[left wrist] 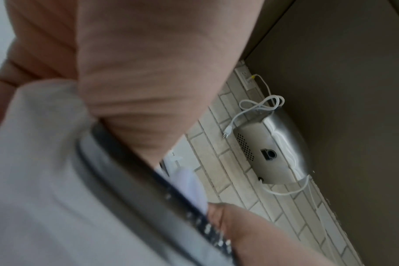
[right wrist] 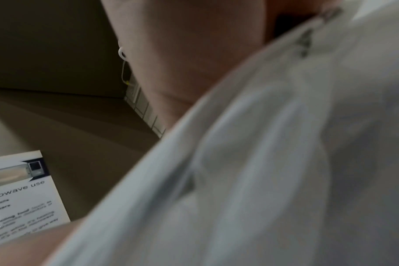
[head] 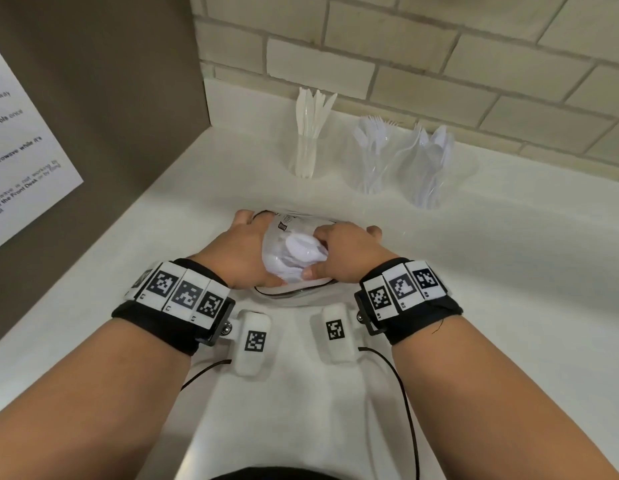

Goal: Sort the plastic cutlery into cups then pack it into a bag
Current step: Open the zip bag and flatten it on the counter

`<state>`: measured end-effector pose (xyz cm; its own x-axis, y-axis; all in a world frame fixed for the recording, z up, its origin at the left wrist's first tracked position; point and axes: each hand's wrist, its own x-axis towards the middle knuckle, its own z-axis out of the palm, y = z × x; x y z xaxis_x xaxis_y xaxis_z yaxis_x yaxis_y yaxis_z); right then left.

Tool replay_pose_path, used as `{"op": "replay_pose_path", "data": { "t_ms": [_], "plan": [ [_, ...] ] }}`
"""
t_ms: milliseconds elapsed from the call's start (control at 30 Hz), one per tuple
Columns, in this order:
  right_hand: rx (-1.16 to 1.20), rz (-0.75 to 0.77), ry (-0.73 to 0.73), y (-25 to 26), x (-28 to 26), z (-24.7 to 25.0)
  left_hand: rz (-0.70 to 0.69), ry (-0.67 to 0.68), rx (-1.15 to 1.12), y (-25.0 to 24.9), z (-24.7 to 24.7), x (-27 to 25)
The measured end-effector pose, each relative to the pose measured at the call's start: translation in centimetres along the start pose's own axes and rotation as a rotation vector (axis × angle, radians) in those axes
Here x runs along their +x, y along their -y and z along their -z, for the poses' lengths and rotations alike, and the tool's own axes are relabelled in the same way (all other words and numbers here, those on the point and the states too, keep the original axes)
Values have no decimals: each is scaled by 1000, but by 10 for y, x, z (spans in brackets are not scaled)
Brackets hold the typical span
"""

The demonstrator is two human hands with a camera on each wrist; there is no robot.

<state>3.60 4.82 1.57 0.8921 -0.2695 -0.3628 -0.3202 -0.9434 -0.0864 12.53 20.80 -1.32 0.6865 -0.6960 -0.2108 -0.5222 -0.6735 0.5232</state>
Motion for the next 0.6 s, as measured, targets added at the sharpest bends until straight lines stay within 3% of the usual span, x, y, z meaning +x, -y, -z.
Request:
{"op": "replay_pose_path", "data": {
  "t_ms": [267,433,600],
  "plan": [
    [33,55,14,4,-1,-9,14,-15,-84,-1,6,-1],
    [68,68,-82,4,-1,-8,42,-58,-129,4,9,-4],
    [54,103,-18,5,-2,-11,59,-83,-117,2,8,-5]
  ]
}}
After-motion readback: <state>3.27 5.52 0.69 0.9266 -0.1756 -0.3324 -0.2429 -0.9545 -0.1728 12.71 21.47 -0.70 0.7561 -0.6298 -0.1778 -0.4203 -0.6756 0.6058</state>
